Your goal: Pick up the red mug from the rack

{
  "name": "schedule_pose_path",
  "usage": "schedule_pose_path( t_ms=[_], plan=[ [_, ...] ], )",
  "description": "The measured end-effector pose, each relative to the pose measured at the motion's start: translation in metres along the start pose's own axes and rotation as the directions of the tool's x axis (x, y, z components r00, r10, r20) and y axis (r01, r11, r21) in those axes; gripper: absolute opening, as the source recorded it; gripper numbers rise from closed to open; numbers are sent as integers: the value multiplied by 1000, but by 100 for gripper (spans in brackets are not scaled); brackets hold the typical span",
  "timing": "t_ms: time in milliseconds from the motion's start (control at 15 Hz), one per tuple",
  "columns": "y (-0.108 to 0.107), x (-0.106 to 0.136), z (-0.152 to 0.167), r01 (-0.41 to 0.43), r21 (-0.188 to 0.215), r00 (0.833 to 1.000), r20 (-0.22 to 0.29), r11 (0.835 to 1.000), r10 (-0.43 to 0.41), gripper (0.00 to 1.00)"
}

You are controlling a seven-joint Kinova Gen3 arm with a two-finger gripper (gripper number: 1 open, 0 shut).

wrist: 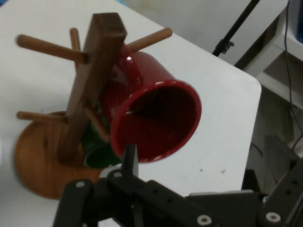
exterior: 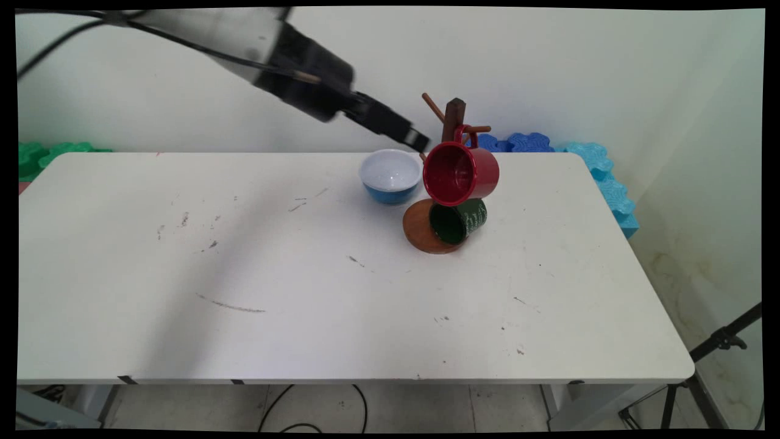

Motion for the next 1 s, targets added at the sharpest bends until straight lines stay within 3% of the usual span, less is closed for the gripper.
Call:
schedule_pose_path(
  t_ms=[600,1000],
  plan=[
    [49,16,70,159,91,984,69,983,-165,100],
    [68,18,101,206,122,975,62,971,-214,100]
  ],
)
